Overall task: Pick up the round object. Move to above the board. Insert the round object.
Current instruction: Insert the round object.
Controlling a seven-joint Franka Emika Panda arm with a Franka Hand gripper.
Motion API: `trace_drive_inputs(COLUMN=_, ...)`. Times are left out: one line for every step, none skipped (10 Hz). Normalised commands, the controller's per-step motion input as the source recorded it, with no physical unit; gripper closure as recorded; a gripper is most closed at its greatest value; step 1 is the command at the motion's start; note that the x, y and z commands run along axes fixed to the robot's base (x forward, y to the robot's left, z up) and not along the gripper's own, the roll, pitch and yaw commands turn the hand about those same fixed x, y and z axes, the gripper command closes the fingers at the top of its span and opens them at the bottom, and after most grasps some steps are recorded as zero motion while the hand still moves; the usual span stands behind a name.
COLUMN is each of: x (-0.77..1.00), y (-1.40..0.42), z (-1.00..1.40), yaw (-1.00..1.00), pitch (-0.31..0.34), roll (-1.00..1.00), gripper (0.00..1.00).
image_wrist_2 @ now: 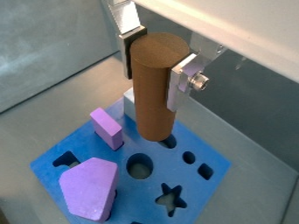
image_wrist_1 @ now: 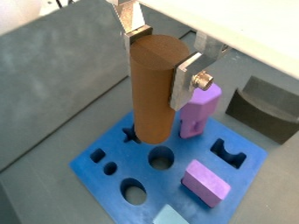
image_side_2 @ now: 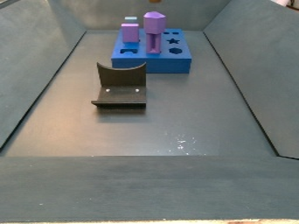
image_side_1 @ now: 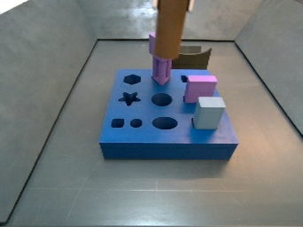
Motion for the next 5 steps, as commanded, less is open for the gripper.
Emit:
trace_drive_inputs(x=0.52, y=0.0, z=-0.43, yaw=0.06, pitch=0.0, roll=0.49, gripper=1.0)
trace_drive_inputs(x=0.39, y=0.0, z=-0.59, yaw=0.06, pitch=-0.017, roll=0.41, gripper=1.0)
trace_drive_inputs(x=0.33, y=0.01, z=-0.69, yaw=0.02, pitch=-0.06, roll=0.29, gripper=1.0)
trace_drive_inputs(x=0.25, y=0.01, z=-0.69, yaw=0.0, pitch=-0.046, roll=0.16, gripper=1.0)
trace_drive_inputs(x=0.13, y=0.03, z=-0.58, yaw=0.0, pitch=0.0, roll=0.03, gripper=1.0)
